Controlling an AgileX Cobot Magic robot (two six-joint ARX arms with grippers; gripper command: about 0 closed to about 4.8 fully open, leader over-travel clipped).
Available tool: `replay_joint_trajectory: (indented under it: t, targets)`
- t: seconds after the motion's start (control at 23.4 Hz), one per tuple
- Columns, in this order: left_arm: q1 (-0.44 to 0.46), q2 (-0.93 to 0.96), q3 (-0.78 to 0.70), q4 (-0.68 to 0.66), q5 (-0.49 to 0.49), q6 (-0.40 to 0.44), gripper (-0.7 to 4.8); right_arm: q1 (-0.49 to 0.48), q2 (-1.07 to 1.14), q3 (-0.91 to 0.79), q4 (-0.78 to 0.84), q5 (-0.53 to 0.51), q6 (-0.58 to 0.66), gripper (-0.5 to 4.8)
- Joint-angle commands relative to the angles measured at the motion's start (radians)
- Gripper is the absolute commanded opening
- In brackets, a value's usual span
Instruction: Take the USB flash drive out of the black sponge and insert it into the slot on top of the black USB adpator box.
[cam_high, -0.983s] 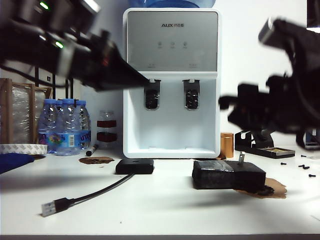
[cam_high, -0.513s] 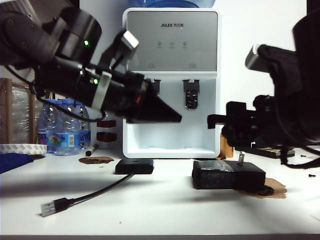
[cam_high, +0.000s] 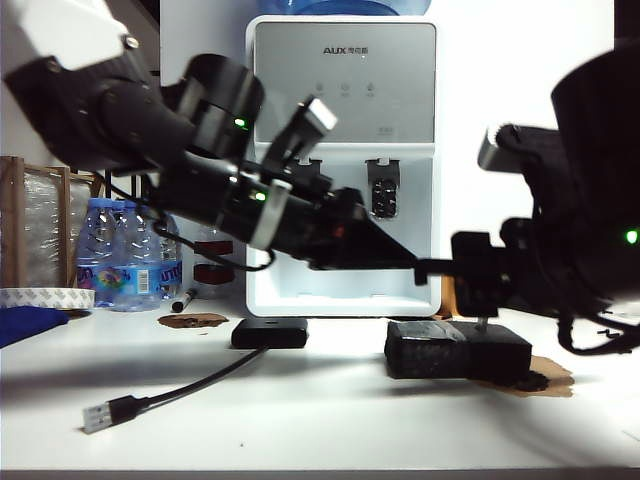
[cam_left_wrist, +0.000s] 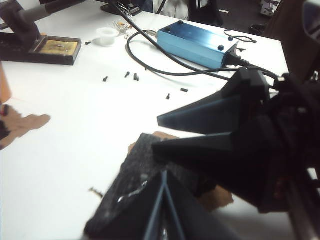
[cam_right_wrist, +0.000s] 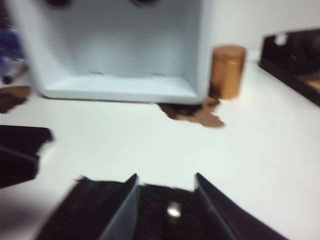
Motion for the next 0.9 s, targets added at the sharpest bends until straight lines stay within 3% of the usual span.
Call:
replay_joint_trajectory:
  t: [0.04, 0.56, 0.9]
  targets:
    - [-0.014, 0.019, 0.033, -0.017, -0.007, -0.002, -0.04, -0.016, 0.038, 0.004, 0.011, 0.002, 0.046, 1.84]
    - [-0.069, 0.082, 0.041, -0.014, -0.048, -0.002, -0.04, -0.029, 0.109, 0.066, 0.005, -0.063, 0.049, 1.84]
    - [-0.064, 0.146, 0.047, 0.008, -0.106, -0.001, -0.04, -0.035, 0.156, 0.086, -0.019, -0.035, 0.058, 1.82]
